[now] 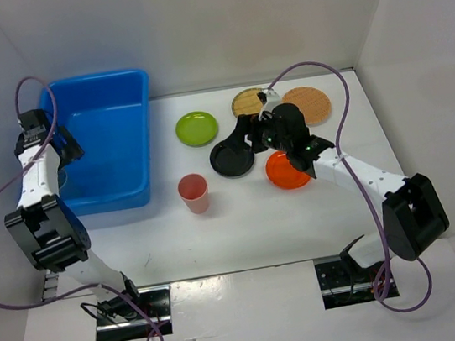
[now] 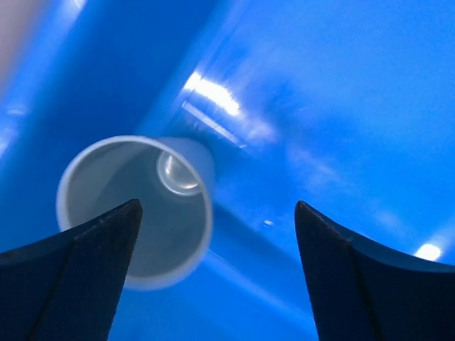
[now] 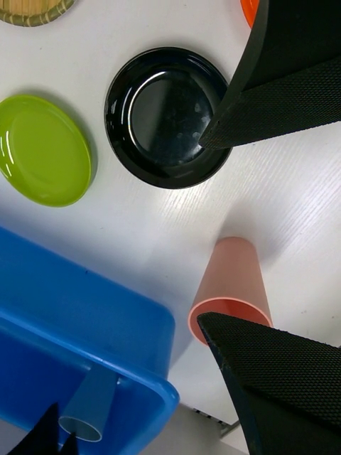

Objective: Place the mixed dishes into the plastic bin

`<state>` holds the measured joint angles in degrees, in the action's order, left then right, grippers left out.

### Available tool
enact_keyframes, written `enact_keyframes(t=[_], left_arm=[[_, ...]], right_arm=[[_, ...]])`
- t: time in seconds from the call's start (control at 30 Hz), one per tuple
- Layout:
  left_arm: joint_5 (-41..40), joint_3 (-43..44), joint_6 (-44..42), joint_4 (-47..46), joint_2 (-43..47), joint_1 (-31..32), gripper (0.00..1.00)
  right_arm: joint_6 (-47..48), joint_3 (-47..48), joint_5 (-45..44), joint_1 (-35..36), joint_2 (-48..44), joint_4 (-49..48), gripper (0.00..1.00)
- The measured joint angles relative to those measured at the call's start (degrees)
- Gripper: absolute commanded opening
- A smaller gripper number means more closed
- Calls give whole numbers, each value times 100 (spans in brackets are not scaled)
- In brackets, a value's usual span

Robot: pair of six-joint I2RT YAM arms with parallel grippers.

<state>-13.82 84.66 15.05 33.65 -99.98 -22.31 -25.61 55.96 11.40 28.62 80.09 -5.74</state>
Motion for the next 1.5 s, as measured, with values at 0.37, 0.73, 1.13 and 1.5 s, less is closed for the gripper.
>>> enact_keyframes(t=[0.37,0.73,1.13,1.5], left_arm=[[1644,417,-511,9,2503,1167,100],[3108,-435,-1185,72,2074,3552,100],[2020,-518,-1303,354,1322,4588,97],[1753,-1080,-1091,474,968,4588,77]], right_arm=[[2,0,-450,0,-2,105,100],[-151,-85,-1209,-74,-372,284,100],[-352,-645,-1622,-848,-1976,407,100],[-352,-841,-1574,-1104,-2151,448,100]])
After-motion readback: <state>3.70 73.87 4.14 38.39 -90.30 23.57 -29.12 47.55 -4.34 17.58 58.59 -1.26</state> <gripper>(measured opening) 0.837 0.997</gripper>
